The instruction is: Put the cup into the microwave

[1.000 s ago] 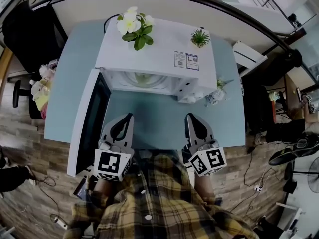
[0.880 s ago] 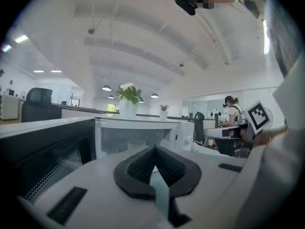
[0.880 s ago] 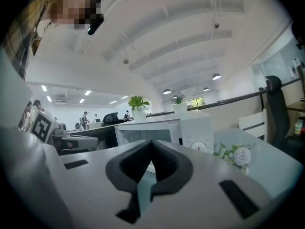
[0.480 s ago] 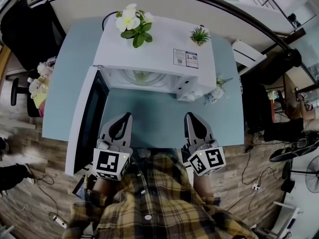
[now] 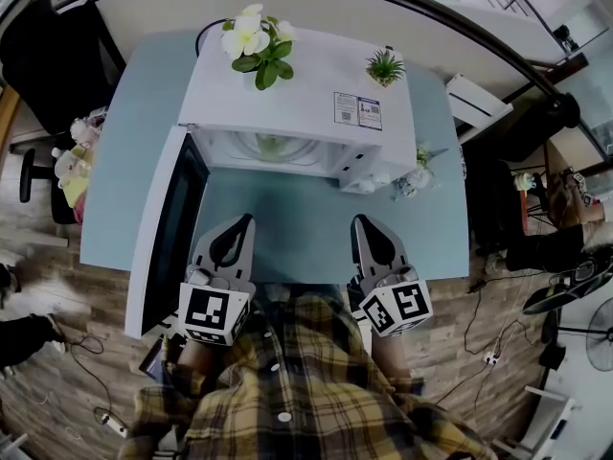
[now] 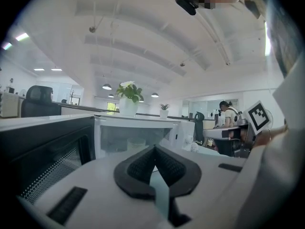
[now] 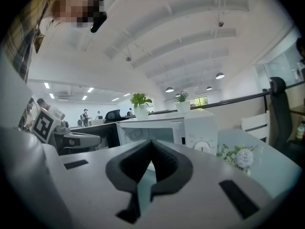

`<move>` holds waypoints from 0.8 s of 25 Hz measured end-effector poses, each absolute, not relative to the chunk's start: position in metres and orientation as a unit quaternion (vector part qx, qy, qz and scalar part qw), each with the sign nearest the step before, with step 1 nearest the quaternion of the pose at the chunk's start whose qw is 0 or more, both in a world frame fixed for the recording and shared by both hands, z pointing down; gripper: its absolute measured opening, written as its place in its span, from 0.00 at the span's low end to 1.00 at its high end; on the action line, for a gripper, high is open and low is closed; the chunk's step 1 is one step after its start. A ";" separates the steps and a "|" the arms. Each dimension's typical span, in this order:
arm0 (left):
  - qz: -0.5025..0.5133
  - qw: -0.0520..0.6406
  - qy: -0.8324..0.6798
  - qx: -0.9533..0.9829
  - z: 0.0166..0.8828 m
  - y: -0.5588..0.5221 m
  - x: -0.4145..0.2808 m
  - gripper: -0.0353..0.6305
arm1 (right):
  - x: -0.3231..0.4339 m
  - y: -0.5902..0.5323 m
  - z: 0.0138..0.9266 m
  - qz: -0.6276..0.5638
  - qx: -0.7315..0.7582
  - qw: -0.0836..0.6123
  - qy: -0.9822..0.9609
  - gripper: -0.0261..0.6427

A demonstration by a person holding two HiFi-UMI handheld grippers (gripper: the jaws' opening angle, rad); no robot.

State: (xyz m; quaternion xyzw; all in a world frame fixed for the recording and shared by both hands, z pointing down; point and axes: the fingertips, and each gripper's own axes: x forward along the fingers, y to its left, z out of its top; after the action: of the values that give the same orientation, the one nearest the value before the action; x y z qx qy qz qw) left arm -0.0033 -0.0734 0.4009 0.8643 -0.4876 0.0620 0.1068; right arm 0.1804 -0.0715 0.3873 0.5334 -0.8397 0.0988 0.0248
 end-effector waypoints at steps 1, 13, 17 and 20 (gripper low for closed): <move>0.062 0.107 -0.488 0.864 0.401 -0.074 -0.004 0.04 | 0.180 -0.072 0.387 0.099 0.533 0.025 -0.840 0.04; 0.059 0.107 -0.493 0.861 0.401 -0.078 -0.009 0.04 | 0.176 -0.078 0.389 0.101 0.530 0.029 -0.841 0.04; 0.059 0.107 -0.493 0.862 0.400 -0.080 -0.008 0.04 | 0.175 -0.080 0.389 0.101 0.528 0.031 -0.843 0.04; 0.059 0.108 -0.492 0.862 0.401 -0.081 -0.008 0.04 | 0.173 -0.081 0.388 0.101 0.527 0.031 -0.843 0.04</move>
State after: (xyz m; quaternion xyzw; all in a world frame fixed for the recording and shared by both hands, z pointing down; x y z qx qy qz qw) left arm -0.0083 -0.0808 0.4005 0.8616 -0.4923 0.0591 0.1083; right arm 0.1733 -0.0810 0.3878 0.5268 -0.8434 0.1006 0.0312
